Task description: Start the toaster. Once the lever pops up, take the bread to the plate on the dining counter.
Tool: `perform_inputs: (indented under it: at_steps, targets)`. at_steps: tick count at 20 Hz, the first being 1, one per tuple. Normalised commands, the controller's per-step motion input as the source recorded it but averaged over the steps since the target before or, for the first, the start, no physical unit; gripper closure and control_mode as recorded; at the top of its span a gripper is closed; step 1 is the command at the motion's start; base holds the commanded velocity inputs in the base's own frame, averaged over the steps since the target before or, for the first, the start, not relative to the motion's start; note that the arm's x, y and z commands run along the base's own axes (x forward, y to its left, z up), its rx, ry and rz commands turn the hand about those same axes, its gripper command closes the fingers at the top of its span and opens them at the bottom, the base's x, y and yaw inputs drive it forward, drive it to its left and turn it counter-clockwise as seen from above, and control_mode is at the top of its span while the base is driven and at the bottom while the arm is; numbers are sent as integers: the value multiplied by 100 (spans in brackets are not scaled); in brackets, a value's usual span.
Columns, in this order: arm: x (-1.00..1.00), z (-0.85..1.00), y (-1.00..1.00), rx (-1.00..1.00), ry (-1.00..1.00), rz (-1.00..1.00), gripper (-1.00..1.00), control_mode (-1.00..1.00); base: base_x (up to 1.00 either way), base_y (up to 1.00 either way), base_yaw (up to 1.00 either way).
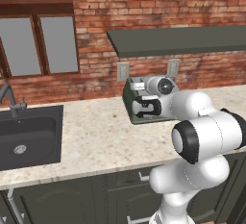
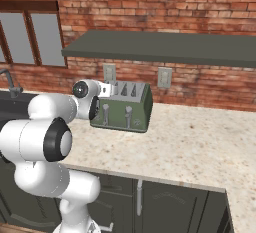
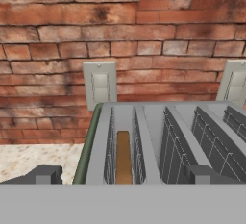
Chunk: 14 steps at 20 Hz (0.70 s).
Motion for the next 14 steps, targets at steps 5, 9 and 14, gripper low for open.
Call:
perform_inputs:
  at_steps: [5,9,14]
  targets:
    - [0,0,0,0,0,0,-100,-100,0,0,0]
    - [0,0,0,0,0,0,-100,-100,0,0,0]
    - [0,0,0,0,0,0,-100,-100,0,0,0]
